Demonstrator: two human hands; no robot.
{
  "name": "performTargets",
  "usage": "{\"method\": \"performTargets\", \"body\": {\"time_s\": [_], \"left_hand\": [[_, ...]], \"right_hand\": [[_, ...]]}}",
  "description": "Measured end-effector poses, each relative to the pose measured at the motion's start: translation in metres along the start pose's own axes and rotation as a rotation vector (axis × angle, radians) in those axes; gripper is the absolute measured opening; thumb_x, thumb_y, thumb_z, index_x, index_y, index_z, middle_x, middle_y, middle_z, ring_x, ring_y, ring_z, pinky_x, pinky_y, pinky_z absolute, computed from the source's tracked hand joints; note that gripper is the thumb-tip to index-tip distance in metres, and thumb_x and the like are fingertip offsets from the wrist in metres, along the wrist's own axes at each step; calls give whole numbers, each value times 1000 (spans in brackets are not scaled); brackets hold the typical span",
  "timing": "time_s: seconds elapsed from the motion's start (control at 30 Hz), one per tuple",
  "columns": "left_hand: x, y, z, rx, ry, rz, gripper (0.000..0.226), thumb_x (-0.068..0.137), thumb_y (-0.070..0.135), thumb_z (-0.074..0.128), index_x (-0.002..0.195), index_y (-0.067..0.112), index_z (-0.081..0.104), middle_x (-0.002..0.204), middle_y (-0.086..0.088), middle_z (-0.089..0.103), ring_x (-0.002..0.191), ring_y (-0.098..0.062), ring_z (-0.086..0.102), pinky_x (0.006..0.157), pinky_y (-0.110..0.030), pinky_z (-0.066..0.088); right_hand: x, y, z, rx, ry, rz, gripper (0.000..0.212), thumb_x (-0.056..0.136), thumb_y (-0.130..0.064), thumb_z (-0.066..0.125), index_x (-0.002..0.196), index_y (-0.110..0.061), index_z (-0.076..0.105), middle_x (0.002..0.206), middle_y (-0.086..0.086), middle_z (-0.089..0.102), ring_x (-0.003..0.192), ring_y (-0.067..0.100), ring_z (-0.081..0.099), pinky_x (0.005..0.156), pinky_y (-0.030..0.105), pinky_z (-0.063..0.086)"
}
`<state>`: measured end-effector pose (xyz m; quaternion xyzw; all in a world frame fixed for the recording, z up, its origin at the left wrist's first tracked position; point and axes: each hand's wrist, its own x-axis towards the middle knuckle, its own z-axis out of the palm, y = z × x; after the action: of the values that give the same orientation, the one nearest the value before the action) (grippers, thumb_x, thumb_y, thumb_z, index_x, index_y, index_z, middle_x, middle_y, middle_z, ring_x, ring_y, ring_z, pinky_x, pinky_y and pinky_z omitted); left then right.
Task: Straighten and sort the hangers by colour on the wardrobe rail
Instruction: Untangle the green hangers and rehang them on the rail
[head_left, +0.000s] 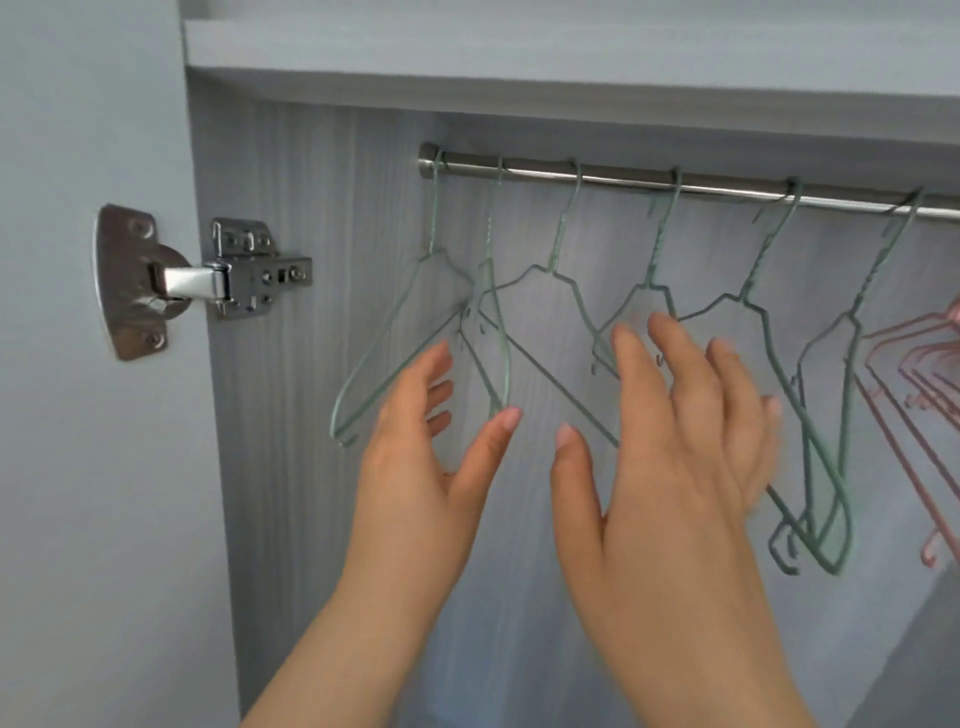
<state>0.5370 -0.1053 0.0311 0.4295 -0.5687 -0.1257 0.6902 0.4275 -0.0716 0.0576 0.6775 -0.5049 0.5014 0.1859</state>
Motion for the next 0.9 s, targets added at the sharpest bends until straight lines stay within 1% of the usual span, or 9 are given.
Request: {"method": "performTargets", "body": {"time_s": [0.07, 0.17, 0.3, 0.47, 0.53, 0.6, 0.7, 0.77, 0.9], "left_hand": [[8, 3, 4, 15, -68, -29, 67, 71, 53, 58, 128, 24, 42, 112, 17, 55, 109, -2, 54, 93, -18, 44], [14, 7, 8, -45, -103, -67, 57, 73, 48, 58, 122, 20, 50, 98, 14, 63, 100, -9, 60, 89, -26, 47], [16, 0, 6, 74, -117, 57, 27, 78, 19, 50, 100, 21, 66, 83, 15, 69, 83, -1, 64, 71, -11, 48], [22, -13, -5, 151, -77, 112, 29, 79, 21, 52, 104, 29, 67, 95, 19, 68, 82, 4, 65, 74, -11, 49], [25, -13, -9, 165, -41, 148, 27, 79, 23, 50, 101, 31, 65, 103, 23, 61, 80, 1, 65, 72, -12, 48], [30, -9, -13, 176, 18, 182, 22, 82, 25, 51, 100, 30, 62, 101, 20, 61, 75, -3, 64, 68, -16, 48], [49, 2, -14, 209, 90, 232, 13, 83, 25, 55, 86, 21, 68, 78, 5, 68, 64, -11, 61, 62, -27, 47], [67, 8, -10, 221, 132, 251, 17, 83, 23, 56, 80, 10, 67, 67, -4, 69, 61, -16, 62, 64, -36, 48], [101, 6, -2, 277, 184, 300, 21, 84, 20, 55, 76, 4, 66, 69, -16, 69, 66, -31, 64, 63, -40, 52]], "right_hand": [[3, -7, -1, 111, -74, -57, 50, 86, -31, 35, 132, -15, 42, 142, 4, 41, 130, 13, 21, 111, 19, 14], [17, -14, 9, 323, -348, 20, 46, 95, -29, 32, 141, -25, 27, 150, -12, 22, 135, -2, 14, 96, -5, 6], [42, -13, 40, 570, -529, 294, 52, 96, -30, 37, 144, -21, 21, 152, -3, 26, 138, 8, 27, 108, 18, 20], [48, -11, 75, 935, -560, 471, 45, 93, -33, 45, 134, -14, 44, 135, -1, 53, 118, 4, 51, 106, 24, 35], [47, -14, 84, 996, -493, 448, 35, 94, -30, 43, 118, -8, 56, 110, -1, 66, 95, -7, 60, 92, 17, 46], [48, -16, 90, 1044, -415, 441, 32, 95, -29, 40, 114, -12, 59, 105, -5, 67, 91, -13, 59, 85, 7, 44], [51, -17, 94, 1054, -335, 449, 38, 97, -34, 34, 130, -23, 49, 131, -8, 55, 119, -3, 49, 101, 14, 35], [49, -19, 92, 1029, -351, 434, 44, 96, -38, 31, 138, -28, 38, 142, -13, 42, 126, -8, 38, 102, 5, 28], [29, -13, 93, 961, -477, 466, 53, 93, -42, 31, 144, -34, 17, 150, -22, 21, 118, -23, 19, 81, -18, 13]]}}
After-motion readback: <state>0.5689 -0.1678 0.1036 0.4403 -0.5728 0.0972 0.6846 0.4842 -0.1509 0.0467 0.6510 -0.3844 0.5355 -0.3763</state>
